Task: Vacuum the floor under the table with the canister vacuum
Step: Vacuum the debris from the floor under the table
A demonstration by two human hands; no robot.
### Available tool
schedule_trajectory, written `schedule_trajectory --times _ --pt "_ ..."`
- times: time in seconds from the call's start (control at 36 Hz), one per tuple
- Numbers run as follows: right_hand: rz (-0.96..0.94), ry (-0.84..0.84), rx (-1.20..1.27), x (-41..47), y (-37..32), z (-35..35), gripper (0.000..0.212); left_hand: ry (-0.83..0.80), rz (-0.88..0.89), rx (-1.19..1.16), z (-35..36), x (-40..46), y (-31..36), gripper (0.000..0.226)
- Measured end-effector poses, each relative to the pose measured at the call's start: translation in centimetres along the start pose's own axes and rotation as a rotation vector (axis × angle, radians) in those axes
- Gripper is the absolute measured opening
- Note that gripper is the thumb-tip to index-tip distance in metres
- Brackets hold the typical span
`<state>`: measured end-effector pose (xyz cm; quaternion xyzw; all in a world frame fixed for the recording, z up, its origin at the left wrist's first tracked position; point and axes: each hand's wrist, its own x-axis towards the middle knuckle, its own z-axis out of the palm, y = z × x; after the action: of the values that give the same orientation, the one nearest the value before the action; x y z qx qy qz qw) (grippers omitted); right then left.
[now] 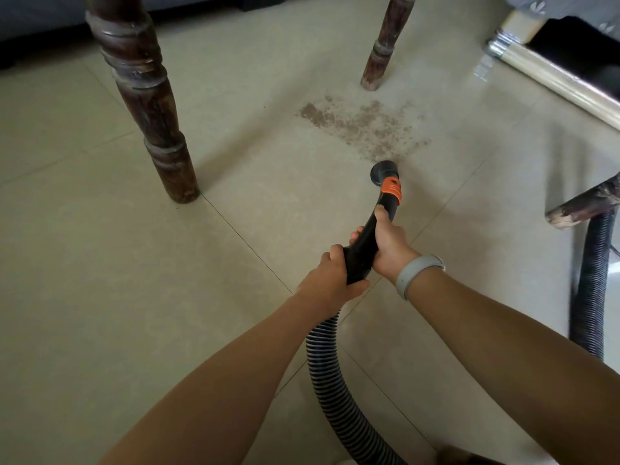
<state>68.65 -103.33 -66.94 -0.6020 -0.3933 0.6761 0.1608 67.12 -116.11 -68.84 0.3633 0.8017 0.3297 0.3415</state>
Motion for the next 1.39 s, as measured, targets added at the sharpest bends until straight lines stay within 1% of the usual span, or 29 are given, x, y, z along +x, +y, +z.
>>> schedule_trajectory --times 0.08,0.17,0.25,0.33,0.39,0.5,0.58,0.67,0.72,0.78,0.86,0.94,1.08,1.25,1.39 --pt "-0.042 0.059 -0.041 0.4 -0.1 0.0 0.036 0.022 -0.006 -0.002 0.6 0.0 0.6 0.056" --pt "-0.069 0.087 -0.036 0.8 -0.4 -0.3 0.036 0.050 -0.001 -0.082 1.2 0.0 0.8 0.059" --pt "-0.057 0.079 -0.012 1.1 -0.7 -1.1 0.038 -0.004 -0.044 -0.213 1.5 -0.1 0.4 0.057" --pt "-0.029 0.046 0.036 1.9 -1.0 -2.2 0.041 -0.085 -0.131 -0.348 2.0 -0.4 -0.2 0.054" --pt "-0.002 0.022 0.065 2.2 -1.0 -3.0 0.044 -0.098 -0.160 -0.383 2.3 -0.6 -0.3 0.052" --pt "-0.023 0.021 0.038 2.2 -0.9 -3.2 0.042 -0.089 -0.161 -0.360 2.9 -0.8 -0.2 0.049" --pt "-0.083 0.064 -0.036 1.9 -0.5 -3.0 0.041 -0.072 -0.148 -0.322 3.1 -0.8 0.0 0.047" --pt "-0.212 0.162 -0.316 1.8 0.5 -3.4 0.039 -0.044 -0.125 -0.256 3.3 -0.7 0.3 0.046" --pt "-0.273 0.208 -0.412 1.5 1.1 -3.5 0.035 -0.030 -0.114 -0.237 3.4 -0.6 0.5 0.045" --pt "-0.280 0.219 -0.414 1.2 1.1 -3.2 0.035 -0.023 -0.106 -0.233 3.3 -0.5 0.6 0.045" --pt "-0.263 0.241 -0.429 0.5 0.9 -2.6 0.044 -0.034 -0.092 -0.229 3.0 -0.8 0.6 0.043" --pt "-0.283 0.299 -0.490 0.4 1.3 -2.6 0.042 -0.059 -0.078 -0.224 2.7 -1.1 0.3 0.044" --pt "-0.257 0.308 -0.430 -0.1 1.5 -2.6 0.044 -0.078 -0.061 -0.228 2.6 -1.1 -0.1 0.046" --pt "-0.243 0.310 -0.433 0.2 0.6 -2.1 0.047 -0.052 -0.106 -0.270 2.3 -0.1 0.4 0.047" --pt "-0.212 0.280 -0.434 0.8 -0.7 -1.5 0.047 -0.017 -0.118 -0.276 1.7 1.1 0.8 0.047"
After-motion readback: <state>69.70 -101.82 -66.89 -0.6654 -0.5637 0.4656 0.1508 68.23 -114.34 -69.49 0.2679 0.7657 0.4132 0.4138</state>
